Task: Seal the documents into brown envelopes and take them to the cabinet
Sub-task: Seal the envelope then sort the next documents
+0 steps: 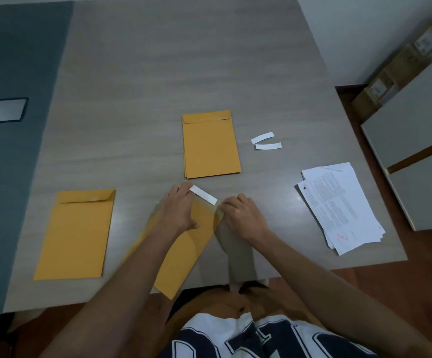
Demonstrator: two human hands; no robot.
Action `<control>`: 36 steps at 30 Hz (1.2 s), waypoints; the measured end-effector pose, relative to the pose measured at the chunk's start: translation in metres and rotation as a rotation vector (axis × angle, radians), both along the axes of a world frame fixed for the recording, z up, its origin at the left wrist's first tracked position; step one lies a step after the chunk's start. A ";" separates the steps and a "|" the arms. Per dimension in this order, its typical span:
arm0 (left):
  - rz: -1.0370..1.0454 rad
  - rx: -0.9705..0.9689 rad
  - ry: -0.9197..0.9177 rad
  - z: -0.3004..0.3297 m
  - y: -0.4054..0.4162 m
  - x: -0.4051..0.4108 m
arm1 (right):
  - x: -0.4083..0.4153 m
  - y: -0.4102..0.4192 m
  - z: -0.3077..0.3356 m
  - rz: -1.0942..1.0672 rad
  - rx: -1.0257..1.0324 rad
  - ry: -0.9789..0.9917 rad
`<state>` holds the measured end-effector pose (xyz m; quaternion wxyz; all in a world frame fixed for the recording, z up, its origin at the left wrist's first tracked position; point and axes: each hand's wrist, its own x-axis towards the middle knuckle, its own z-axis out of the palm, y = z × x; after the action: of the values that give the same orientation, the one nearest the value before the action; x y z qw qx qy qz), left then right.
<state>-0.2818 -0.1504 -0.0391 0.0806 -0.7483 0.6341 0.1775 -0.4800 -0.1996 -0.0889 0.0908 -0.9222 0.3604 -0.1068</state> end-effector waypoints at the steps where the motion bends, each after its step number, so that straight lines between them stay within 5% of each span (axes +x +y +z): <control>1: 0.022 -0.006 0.006 0.000 0.001 -0.002 | -0.006 0.000 0.000 -0.015 0.008 -0.011; 10: 0.135 -0.122 -0.069 0.002 -0.004 -0.050 | -0.079 -0.015 0.006 -0.178 0.089 -0.115; 16: 0.476 -0.200 -0.238 0.015 -0.035 -0.121 | -0.141 -0.036 0.014 -0.349 0.102 -0.097; 27: 0.135 -0.190 0.194 -0.001 -0.071 -0.246 | -0.244 -0.054 0.023 -0.628 0.142 -0.094; 36: 0.155 -0.192 0.150 -0.005 -0.069 -0.242 | -0.235 -0.064 0.019 -0.615 0.162 -0.066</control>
<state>-0.5240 -0.2192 -0.0446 -0.0529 -0.7838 0.5929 0.1771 -0.7152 -0.2633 -0.0699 0.1390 -0.7559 0.6264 -0.1301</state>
